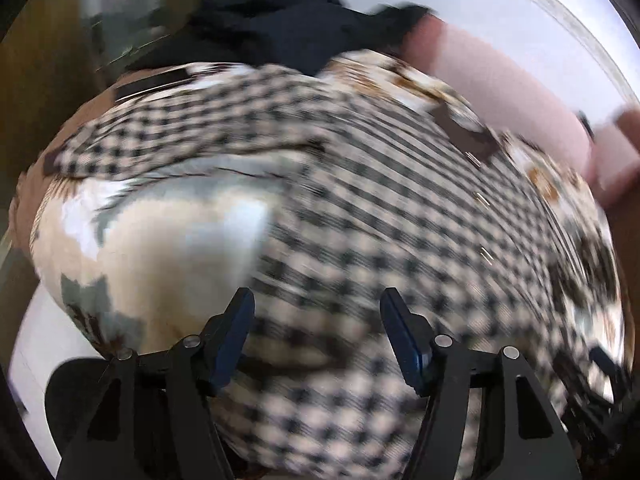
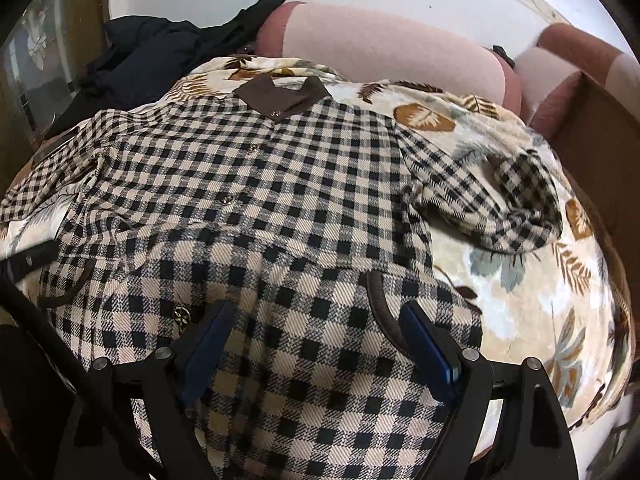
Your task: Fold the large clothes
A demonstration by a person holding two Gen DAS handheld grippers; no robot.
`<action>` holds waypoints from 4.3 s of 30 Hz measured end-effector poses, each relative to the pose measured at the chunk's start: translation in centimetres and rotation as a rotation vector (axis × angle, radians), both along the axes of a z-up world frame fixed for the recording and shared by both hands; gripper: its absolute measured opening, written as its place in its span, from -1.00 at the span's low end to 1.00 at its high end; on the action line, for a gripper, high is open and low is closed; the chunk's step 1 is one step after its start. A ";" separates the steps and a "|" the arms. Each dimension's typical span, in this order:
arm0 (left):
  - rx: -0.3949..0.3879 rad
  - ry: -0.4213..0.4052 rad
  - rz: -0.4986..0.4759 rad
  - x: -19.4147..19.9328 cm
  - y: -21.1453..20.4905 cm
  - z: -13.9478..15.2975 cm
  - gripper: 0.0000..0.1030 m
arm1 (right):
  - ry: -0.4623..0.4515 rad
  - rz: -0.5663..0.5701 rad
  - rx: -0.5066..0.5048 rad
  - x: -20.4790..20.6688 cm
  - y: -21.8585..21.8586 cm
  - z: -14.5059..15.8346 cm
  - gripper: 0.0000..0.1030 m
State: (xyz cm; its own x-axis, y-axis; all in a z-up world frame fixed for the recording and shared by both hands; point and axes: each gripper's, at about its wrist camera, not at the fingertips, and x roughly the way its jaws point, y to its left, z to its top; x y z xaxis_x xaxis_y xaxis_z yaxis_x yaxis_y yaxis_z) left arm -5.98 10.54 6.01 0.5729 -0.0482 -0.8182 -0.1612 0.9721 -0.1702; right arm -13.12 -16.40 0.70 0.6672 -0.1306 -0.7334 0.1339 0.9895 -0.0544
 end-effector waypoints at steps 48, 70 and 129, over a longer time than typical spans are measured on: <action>-0.222 -0.173 -0.025 15.3 4.3 6.8 -0.95 | -0.030 -0.098 0.061 1.4 -5.1 -0.8 0.73; -0.293 0.004 -0.558 14.1 -23.4 1.2 0.02 | -0.086 -0.305 0.212 -0.5 -17.8 -1.1 0.73; 0.219 -0.006 -0.211 18.1 -3.3 -4.7 -0.25 | -0.045 -0.150 0.468 15.0 -14.2 -1.6 0.09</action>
State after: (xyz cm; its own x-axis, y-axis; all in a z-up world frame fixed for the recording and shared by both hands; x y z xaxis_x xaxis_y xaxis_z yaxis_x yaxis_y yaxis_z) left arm 12.10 7.25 1.26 0.5736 0.0105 -0.8191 0.0484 0.9977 0.0467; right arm 1.92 -30.64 -0.86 0.6983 0.1092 -0.7075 0.2686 0.8761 0.4003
